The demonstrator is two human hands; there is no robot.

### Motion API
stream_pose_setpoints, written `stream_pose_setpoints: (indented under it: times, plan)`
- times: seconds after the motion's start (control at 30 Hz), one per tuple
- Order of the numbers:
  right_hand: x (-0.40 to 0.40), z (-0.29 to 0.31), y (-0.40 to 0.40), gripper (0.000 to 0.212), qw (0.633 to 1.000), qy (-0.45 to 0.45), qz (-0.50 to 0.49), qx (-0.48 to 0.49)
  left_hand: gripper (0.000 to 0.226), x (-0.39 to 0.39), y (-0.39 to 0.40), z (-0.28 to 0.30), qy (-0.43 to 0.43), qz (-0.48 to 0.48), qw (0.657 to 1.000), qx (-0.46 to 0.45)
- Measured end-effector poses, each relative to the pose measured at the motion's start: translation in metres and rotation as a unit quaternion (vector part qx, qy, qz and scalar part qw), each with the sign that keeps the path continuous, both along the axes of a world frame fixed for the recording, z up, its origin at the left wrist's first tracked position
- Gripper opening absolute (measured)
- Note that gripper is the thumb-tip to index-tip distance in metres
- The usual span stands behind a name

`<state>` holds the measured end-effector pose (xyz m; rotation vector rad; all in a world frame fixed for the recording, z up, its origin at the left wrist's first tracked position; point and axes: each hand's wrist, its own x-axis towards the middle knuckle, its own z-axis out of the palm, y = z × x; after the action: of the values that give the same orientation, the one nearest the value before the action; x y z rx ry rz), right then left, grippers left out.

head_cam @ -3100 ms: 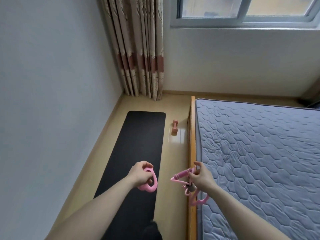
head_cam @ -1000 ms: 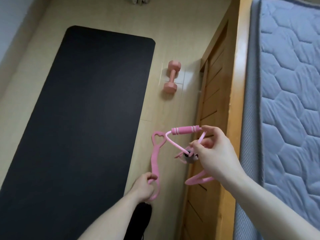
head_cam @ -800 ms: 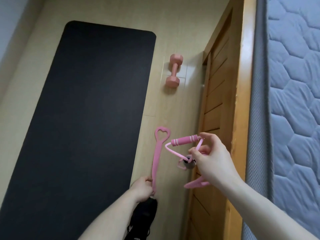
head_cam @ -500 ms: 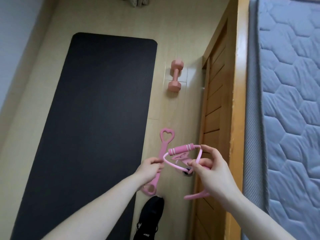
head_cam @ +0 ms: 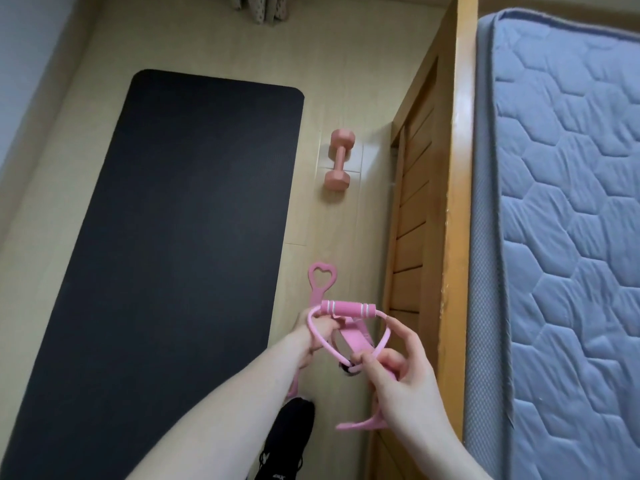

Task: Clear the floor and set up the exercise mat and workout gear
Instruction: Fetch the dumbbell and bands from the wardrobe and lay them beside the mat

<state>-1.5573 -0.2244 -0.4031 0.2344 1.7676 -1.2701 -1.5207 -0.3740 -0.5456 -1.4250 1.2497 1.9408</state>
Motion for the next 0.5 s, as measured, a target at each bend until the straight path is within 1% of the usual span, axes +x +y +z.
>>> stream_pose_setpoints:
  times: [0.07, 0.17, 0.27, 0.33, 0.4, 0.43, 0.5]
  plan:
    - [0.012, -0.013, 0.012, 0.059, 0.998, 0.052, 0.008, 0.040, 0.030, -0.004, -0.003, -0.007, 0.013, 0.019, 0.998, -0.054]
    - [0.040, -0.036, 0.027, 0.064, 0.989, 0.103, -0.048, 0.092, 0.029, -0.010, -0.007, -0.019, 0.038, 0.007, 0.997, -0.073]
    - [0.071, -0.056, 0.023, 0.081, 0.963, 0.197, -0.098, 0.156, 0.032, -0.019, -0.004, -0.029, 0.038, -0.029, 0.995, -0.092]
    - [0.087, -0.071, 0.018, 0.086, 0.944, 0.249, -0.118, 0.180, 0.040, -0.030, -0.001, -0.037, 0.038, -0.053, 0.992, -0.112]
    - [0.097, -0.091, 0.013, 0.083, 0.937, 0.253, -0.139, 0.196, 0.051, -0.041, 0.002, -0.047, 0.039, -0.071, 0.990, -0.119]
    - [0.098, -0.101, 0.011, 0.082, 0.937, 0.240, -0.137, 0.212, 0.054, -0.046, 0.003, -0.053, 0.042, -0.083, 0.988, -0.119]
    - [0.099, -0.127, 0.012, 0.080, 0.936, 0.216, -0.132, 0.243, 0.056, -0.059, 0.006, -0.070, 0.047, -0.115, 0.985, -0.119]
